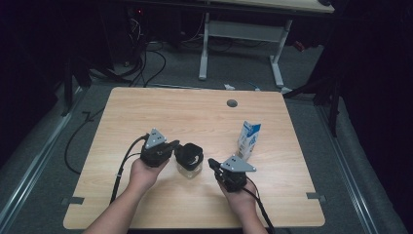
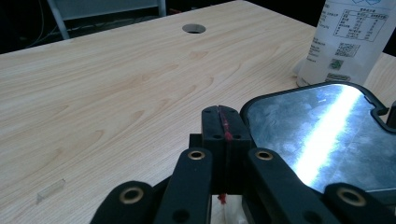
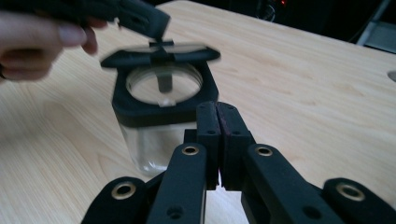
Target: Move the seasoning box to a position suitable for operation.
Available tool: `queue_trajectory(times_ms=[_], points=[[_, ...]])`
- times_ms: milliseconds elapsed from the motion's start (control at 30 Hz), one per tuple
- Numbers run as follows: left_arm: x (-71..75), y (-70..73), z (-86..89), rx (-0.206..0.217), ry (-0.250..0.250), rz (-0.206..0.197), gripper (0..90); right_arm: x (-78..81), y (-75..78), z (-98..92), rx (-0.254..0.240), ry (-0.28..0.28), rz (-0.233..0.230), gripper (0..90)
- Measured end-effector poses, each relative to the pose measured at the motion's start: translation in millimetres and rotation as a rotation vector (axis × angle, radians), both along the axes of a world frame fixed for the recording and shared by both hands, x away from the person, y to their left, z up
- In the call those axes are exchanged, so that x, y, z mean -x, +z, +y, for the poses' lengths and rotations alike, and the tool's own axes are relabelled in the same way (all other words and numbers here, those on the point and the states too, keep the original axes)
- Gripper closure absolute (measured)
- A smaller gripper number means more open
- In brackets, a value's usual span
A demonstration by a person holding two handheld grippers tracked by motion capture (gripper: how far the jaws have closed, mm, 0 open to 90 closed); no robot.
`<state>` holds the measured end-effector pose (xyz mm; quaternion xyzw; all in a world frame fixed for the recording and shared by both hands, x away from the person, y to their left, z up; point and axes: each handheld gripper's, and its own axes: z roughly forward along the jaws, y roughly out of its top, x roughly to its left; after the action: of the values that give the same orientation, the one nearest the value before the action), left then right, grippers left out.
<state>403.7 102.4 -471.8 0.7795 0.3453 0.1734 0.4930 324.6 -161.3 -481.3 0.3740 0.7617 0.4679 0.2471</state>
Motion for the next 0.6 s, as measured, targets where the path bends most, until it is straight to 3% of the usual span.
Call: queue_trajectory(times_ms=[200,300,600], points=[[-0.9,-0.1,0.1,-0.001,-0.003,0.0,90.0,-6.9,8.1,13.5,0.009,0.017,-0.012,89.2],[-1.1,-0.3,0.1,0.002,-0.001,0.002,90.0,-11.4,6.2,18.6,0.038,0.016,-0.005,89.4],[-0.9,-1.4,0.6,0.011,0.001,-0.001,90.0,-16.8,8.2,18.9,0.032,0.027,0.0,89.3]])
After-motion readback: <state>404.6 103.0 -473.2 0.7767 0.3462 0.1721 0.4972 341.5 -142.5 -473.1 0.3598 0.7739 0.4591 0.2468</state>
